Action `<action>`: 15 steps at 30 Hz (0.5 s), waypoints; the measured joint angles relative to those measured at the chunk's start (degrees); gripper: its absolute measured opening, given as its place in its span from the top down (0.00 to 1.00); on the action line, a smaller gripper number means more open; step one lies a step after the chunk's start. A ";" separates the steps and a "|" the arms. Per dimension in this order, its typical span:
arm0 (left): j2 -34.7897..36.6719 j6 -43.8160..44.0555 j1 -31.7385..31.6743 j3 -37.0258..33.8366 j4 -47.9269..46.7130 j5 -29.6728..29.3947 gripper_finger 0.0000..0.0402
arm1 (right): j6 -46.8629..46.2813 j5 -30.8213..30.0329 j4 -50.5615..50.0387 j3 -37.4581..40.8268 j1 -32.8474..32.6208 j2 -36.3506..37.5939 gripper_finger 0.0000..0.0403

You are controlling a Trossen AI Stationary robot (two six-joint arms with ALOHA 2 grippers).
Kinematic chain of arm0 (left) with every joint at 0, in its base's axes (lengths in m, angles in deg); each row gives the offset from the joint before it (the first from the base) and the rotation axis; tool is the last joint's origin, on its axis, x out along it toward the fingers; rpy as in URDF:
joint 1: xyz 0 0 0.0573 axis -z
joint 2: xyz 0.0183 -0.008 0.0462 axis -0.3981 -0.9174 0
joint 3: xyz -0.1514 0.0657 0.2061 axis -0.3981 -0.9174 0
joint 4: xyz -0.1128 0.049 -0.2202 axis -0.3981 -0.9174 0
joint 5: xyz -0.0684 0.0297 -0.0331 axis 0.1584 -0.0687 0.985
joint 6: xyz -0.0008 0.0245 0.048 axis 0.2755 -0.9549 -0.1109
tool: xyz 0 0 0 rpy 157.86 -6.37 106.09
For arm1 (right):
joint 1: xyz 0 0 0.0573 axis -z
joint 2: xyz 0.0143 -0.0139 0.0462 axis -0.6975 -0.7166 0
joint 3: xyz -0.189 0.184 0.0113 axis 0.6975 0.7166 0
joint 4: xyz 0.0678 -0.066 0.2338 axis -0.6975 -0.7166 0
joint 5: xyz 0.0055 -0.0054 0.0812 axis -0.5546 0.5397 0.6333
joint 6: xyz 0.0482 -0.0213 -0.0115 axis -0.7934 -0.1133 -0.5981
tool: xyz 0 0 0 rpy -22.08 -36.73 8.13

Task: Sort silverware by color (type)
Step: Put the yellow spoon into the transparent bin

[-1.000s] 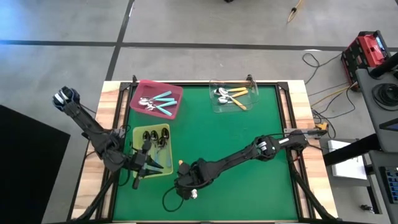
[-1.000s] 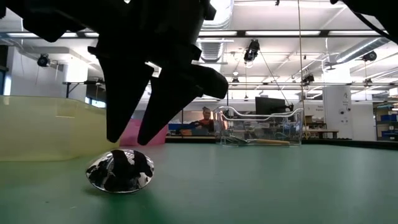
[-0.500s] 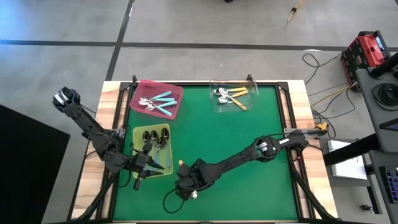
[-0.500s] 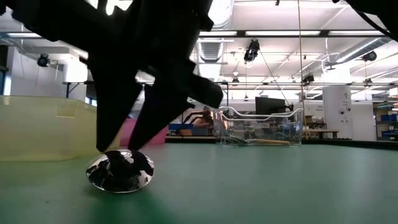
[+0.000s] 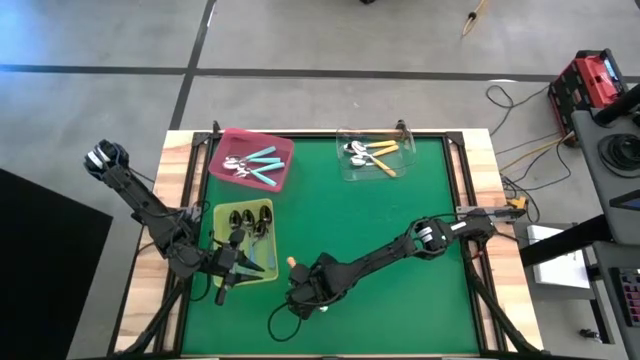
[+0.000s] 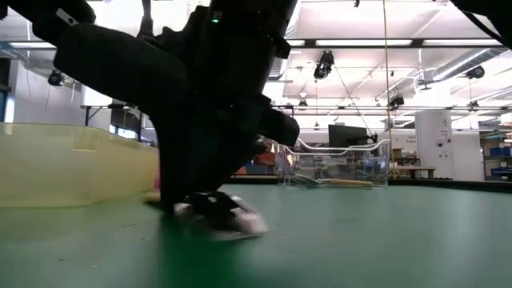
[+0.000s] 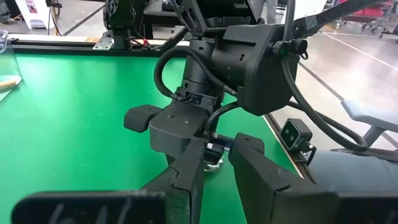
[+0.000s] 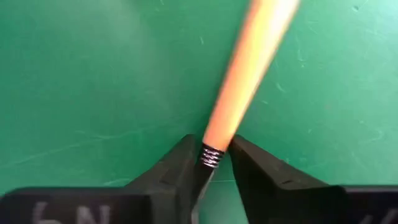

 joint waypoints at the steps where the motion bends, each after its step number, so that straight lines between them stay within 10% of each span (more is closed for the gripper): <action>1: 0.00 -0.09 0.00 0.02 0.01 0.00 0.83 | 0.68 -0.04 -0.13 0.10 0.00 0.00 0.81; 15: 0.00 -2.29 -0.07 0.02 0.00 -3.55 0.83 | 6.19 -1.71 -11.86 0.70 0.70 3.55 0.93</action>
